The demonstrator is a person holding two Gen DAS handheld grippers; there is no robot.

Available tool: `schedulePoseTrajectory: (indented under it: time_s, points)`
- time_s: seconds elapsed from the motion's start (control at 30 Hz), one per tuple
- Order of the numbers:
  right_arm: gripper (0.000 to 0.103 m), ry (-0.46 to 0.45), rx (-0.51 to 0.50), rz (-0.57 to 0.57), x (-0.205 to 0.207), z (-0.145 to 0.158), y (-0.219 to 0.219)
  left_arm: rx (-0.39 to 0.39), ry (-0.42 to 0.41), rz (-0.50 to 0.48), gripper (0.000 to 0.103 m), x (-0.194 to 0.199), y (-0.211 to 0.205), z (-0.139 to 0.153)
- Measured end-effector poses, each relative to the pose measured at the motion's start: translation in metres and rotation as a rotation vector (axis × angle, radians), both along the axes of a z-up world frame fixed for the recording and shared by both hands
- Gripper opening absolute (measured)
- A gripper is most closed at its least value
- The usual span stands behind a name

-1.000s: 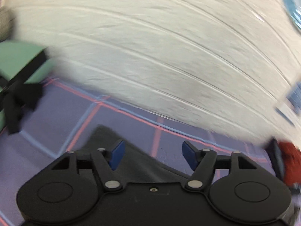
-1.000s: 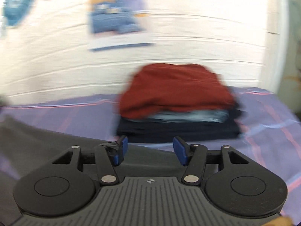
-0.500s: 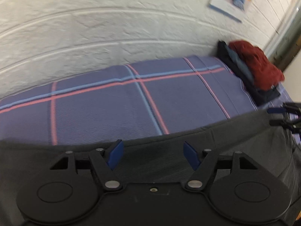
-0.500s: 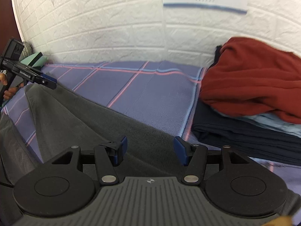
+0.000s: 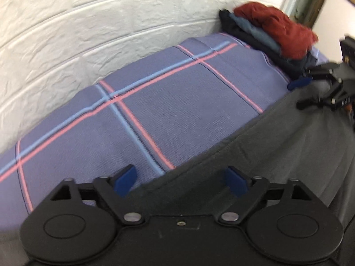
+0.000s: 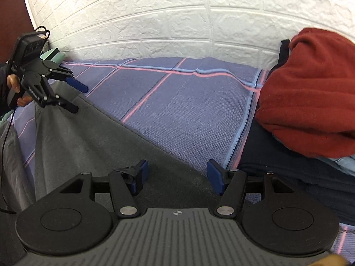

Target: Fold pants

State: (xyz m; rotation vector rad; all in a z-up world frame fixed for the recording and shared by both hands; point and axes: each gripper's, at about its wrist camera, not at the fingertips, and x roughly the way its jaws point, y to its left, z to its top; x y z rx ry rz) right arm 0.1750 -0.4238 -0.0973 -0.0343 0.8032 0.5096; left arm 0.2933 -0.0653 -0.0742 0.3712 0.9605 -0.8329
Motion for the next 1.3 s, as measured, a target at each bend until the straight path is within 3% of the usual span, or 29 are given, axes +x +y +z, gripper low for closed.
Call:
schedulePoseTrajectory:
  time_s: [0.07,0.13,0.23,0.3,0.37,0.47,0.77,1.07,1.3]
  points:
    - [0.097,0.009,0.008,0.019,-0.003,0.000,-0.002,0.060,-0.056,-0.053,0.103,-0.009,-0.006,-0.002]
    - [0.090,0.022,0.006,0.040,-0.008,0.001,-0.005,0.045,-0.051,-0.085,0.103,-0.014,-0.003,0.003]
    - [0.060,0.017,-0.004,0.021,-0.013,0.001,-0.009,0.036,-0.058,-0.050,0.103,-0.012,0.004,0.005]
    - [0.016,0.017,-0.007,-0.029,-0.012,0.000,-0.008,0.018,-0.054,0.002,0.103,-0.009,0.005,0.004]
    - [0.003,0.000,0.004,-0.062,-0.014,0.004,-0.005,0.022,-0.071,0.020,0.099,-0.013,-0.001,0.006]
    - [0.001,-0.062,-0.006,-0.090,-0.023,0.017,-0.001,0.030,-0.120,0.056,0.095,-0.021,-0.005,0.013]
    - [0.001,-0.209,0.052,-0.107,-0.088,0.069,0.005,-0.128,-0.234,0.188,0.095,-0.058,0.018,0.065]
    - [0.001,-0.296,0.046,-0.014,-0.185,0.095,0.037,-0.329,-0.310,0.300,0.095,-0.164,0.069,0.104]
    - [0.001,-0.234,0.022,0.049,-0.238,0.078,0.057,-0.360,-0.284,0.371,0.097,-0.260,0.100,0.097]
